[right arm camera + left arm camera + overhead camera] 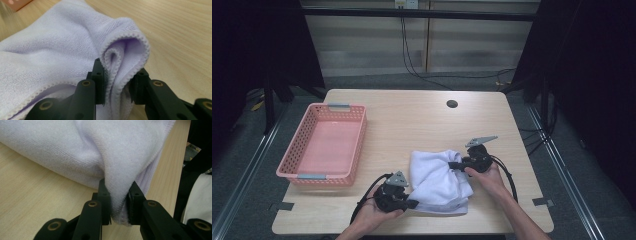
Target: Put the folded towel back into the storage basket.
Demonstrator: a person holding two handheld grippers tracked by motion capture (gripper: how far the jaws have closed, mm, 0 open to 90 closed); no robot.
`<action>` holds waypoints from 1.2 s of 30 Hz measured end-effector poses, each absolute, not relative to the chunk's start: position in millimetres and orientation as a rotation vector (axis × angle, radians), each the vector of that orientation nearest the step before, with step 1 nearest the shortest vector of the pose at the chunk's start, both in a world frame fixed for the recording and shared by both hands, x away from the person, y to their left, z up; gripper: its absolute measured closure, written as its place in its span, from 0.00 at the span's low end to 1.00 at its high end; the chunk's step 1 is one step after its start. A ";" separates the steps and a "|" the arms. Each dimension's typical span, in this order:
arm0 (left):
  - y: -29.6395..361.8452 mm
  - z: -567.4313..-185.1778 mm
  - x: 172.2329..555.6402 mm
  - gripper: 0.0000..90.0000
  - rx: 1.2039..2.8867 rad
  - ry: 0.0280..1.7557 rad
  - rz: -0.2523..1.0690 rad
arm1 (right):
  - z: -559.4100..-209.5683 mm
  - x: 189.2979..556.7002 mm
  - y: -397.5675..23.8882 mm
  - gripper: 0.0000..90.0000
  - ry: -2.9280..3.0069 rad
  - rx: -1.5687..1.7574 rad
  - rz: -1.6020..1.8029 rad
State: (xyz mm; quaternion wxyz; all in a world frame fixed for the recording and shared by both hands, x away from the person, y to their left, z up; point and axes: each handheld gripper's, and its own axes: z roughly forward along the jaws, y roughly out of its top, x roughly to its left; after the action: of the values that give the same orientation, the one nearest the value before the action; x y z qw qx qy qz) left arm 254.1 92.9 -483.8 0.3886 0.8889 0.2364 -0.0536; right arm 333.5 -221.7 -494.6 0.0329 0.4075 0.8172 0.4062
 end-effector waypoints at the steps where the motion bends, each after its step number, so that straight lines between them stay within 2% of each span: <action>1: 93.7 -482.5 254.3 0.86 2.256 0.597 -0.136 | -493.6 333.5 -222.2 0.78 2.513 1.255 1.259; 20: 100.1 -441.4 269.3 0.86 2.099 0.584 -0.071 | -457.9 350.7 -229.6 0.78 2.462 1.247 1.341; 36: 138.9 -407.6 278.4 0.86 1.993 0.643 0.025 | -422.4 375.5 -197.3 0.78 2.460 1.139 1.408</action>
State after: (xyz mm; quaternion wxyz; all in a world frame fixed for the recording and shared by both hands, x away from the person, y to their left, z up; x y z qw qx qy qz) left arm 278.4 138.9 -407.6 0.5001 0.8240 0.2660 0.0103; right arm 375.5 -197.3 -422.4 0.0434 0.3727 0.8045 0.4604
